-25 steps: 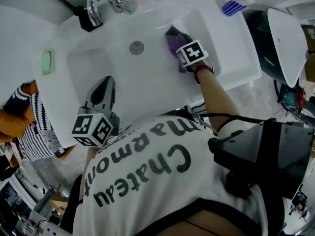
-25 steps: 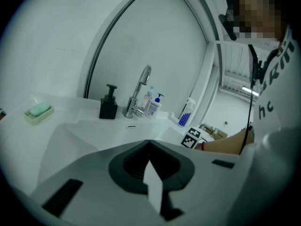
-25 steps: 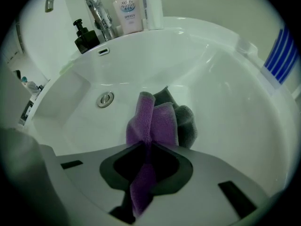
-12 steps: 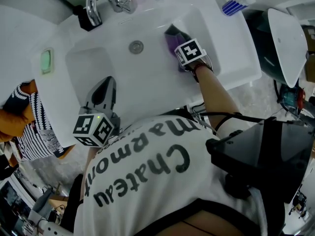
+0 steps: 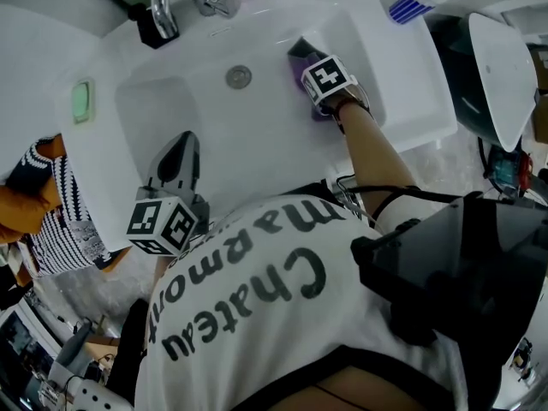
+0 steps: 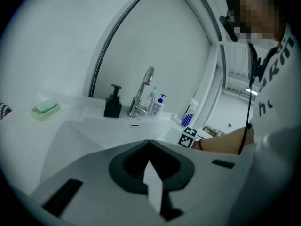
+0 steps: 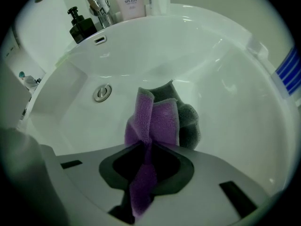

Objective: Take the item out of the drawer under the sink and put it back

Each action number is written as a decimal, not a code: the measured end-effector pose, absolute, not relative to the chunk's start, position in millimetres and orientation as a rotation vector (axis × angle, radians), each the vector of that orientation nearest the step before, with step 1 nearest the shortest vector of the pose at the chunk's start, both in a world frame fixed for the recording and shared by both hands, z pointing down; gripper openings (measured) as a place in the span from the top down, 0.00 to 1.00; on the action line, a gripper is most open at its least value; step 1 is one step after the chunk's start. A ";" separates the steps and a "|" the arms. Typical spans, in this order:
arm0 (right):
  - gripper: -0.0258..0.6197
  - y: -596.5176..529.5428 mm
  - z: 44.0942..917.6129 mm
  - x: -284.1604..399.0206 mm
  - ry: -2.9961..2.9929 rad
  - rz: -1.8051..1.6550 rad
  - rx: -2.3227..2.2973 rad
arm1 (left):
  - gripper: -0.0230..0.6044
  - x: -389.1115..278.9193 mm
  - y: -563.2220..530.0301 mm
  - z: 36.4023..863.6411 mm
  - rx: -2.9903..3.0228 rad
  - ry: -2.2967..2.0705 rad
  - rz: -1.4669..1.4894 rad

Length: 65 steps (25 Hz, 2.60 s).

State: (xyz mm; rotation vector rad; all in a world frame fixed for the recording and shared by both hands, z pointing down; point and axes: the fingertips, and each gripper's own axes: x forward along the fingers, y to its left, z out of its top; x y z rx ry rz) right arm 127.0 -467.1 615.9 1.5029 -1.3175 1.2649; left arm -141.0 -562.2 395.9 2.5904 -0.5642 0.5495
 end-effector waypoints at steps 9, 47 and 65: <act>0.85 -466.2 616.1 127.3 -1.331 1.250 1.484 | 0.95 -158.9 -556.3 391.5 2.577 -0.651 0.520; 0.78 -409.0 488.8 122.7 -1.683 1.056 1.702 | 0.95 -198.0 -419.1 361.4 2.625 -0.857 0.405; 0.94 -244.6 321.6 -43.7 -2.073 0.577 2.183 | 0.95 -310.7 -312.4 316.6 2.712 -0.630 0.246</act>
